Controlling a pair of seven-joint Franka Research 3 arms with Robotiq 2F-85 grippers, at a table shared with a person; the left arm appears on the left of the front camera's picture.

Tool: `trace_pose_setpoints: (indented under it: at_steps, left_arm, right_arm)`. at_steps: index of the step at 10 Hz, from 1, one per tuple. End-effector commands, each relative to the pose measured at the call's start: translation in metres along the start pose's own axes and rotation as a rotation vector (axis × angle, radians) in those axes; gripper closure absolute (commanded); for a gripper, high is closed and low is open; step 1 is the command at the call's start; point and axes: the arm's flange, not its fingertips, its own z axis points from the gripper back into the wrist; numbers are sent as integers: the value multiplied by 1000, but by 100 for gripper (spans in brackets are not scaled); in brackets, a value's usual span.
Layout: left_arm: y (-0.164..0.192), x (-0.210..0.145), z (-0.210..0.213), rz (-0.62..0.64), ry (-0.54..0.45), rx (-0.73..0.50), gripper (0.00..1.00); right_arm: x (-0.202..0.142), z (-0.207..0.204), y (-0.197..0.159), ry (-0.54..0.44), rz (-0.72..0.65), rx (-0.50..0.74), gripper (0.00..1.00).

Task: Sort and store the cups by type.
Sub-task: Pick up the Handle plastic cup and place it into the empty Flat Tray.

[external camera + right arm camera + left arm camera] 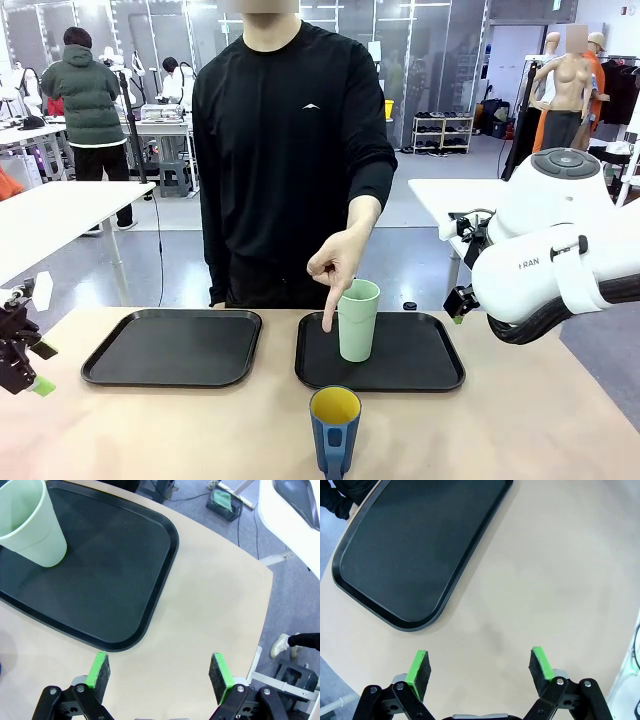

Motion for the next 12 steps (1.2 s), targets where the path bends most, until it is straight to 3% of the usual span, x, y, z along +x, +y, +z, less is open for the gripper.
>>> trace_pose_setpoints:
  at_steps: [1, 4, 7, 12]
  left_arm:
    - [0, 1, -2, 12, 13, 13, 0]
    - [0, 1, -2, 12, 13, 13, 0]
    - [0, 1, -2, 12, 13, 13, 0]
    - [0, 1, -2, 12, 13, 13, 0]
  right_arm:
    - [-16, -2, -4, 29, 48, -14, 0]
    - [-60, -12, -12, 180, 150, -38, 0]
    - [-94, -21, -12, 235, 211, -25, 0]
    - [-123, -44, -10, 103, 458, 126, 0]
